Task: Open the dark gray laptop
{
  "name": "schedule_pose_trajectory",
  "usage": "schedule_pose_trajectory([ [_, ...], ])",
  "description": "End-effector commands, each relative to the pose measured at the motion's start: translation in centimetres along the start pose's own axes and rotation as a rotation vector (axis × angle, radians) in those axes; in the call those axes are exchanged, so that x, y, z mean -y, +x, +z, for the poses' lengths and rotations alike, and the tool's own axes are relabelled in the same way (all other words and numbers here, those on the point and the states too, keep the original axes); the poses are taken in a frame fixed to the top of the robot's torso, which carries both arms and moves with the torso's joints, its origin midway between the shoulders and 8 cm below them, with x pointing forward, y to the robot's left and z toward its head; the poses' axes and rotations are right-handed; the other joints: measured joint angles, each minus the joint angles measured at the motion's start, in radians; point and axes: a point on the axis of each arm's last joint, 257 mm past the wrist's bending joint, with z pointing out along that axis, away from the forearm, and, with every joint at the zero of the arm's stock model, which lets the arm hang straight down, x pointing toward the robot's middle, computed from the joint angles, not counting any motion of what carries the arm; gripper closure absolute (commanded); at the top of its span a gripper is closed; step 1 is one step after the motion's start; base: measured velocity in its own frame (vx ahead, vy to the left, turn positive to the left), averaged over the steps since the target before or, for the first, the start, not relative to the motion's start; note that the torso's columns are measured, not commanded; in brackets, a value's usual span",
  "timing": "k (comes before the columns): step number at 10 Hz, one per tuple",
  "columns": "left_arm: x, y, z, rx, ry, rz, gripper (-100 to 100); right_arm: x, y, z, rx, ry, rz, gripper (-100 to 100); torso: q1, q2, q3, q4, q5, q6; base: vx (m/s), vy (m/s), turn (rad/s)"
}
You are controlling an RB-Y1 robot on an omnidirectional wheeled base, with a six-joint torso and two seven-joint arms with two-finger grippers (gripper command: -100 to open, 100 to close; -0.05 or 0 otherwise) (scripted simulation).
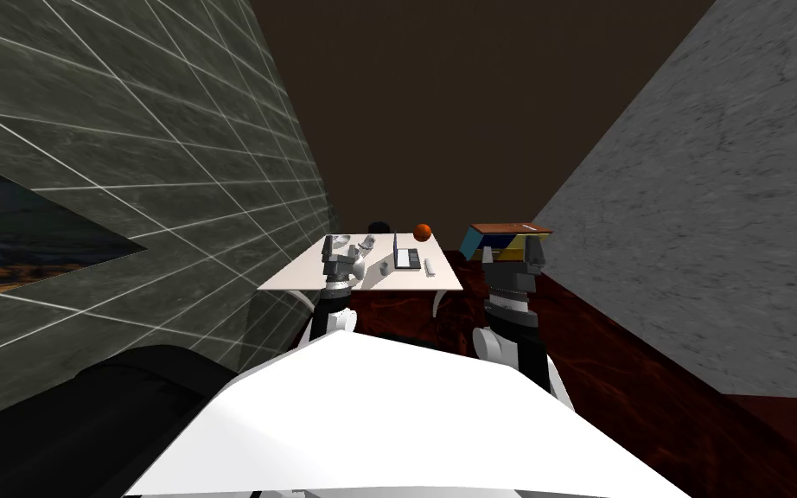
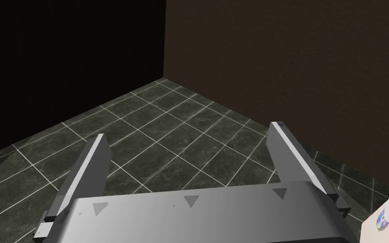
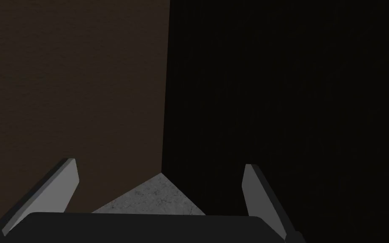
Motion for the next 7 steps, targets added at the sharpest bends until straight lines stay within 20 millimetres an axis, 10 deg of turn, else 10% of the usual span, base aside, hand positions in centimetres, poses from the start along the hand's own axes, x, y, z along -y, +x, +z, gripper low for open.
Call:
schedule_pose_trajectory([
  [1,0.0,0.0,0.0,0.0,0.0,0.0,0,0.0,0.0,0.0,0.0,0.0,0.0,0,0.0,0.04,-0.082,0.041,0.0,0.0,0.0,0.0,0.0],
  [7,0.02,0.0,0.0,0.0,0.0,0.0,0,-0.02,0.0,0.0,0.0,0.0,0.0,0,0.0,0.47,-0.939,0.47,0.0,0.0,0.0,0.0,0.0],
])
